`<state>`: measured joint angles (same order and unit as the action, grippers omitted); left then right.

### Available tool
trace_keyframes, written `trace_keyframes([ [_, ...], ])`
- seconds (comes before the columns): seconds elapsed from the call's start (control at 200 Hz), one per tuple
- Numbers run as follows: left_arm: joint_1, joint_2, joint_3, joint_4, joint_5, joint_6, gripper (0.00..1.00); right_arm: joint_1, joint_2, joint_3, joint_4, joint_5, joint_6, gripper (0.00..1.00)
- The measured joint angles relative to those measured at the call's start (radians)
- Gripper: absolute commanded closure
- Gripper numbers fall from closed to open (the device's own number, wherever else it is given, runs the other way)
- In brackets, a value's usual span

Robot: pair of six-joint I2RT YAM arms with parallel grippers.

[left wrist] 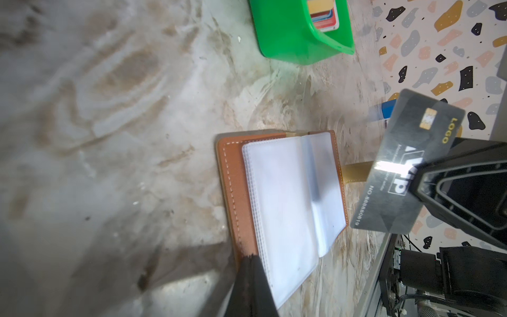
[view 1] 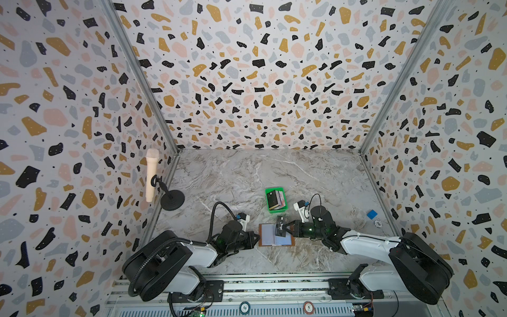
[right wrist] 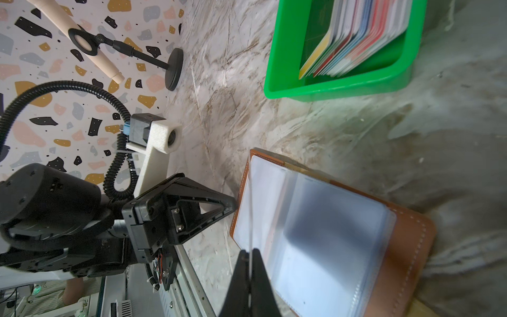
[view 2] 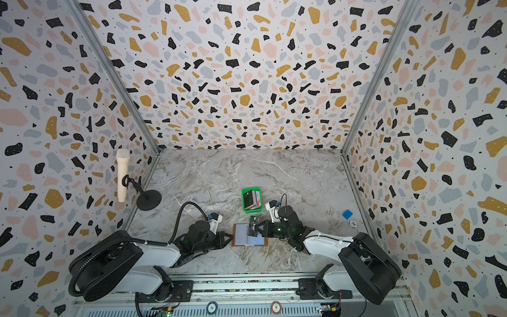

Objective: Insert credit cards into a card holder
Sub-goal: Insert the credit card into the card slot.

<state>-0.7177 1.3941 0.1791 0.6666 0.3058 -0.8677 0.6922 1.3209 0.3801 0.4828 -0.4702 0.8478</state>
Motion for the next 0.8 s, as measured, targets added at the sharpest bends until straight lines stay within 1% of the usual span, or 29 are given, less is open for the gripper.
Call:
trace_keyframes([
  [0.135, -0.01, -0.018, -0.001, -0.015, -0.001, -0.008, 1.0, 0.0, 0.023, 0.0, 0.0, 0.0, 0.0, 1.0],
  [0.3, -0.011, -0.148, 0.002, -0.076, -0.023, -0.007, 1.0, -0.002, 0.023, 0.0, -0.001, 0.0, -0.001, 1.0],
  [0.375, -0.011, -0.175, 0.02, -0.097, -0.034, 0.001, 1.0, -0.003, 0.023, 0.0, 0.0, 0.0, -0.001, 1.0],
  [0.446, -0.011, -0.163, 0.045, -0.106, -0.038, 0.012, 1.0, -0.003, 0.023, 0.0, 0.001, 0.0, -0.001, 1.0],
  [0.561, -0.011, -0.102, 0.077, -0.105, -0.039, 0.023, 1.0, -0.003, 0.026, 0.0, 0.002, 0.0, -0.001, 1.0],
  [0.686, -0.011, -0.042, 0.084, -0.108, -0.044, 0.033, 1.0, -0.003, 0.028, 0.0, 0.002, 0.0, -0.001, 1.0],
  [0.796, -0.011, -0.023, 0.084, -0.115, -0.055, 0.042, 1.0, -0.003, 0.037, 0.0, 0.007, 0.0, -0.001, 1.0],
])
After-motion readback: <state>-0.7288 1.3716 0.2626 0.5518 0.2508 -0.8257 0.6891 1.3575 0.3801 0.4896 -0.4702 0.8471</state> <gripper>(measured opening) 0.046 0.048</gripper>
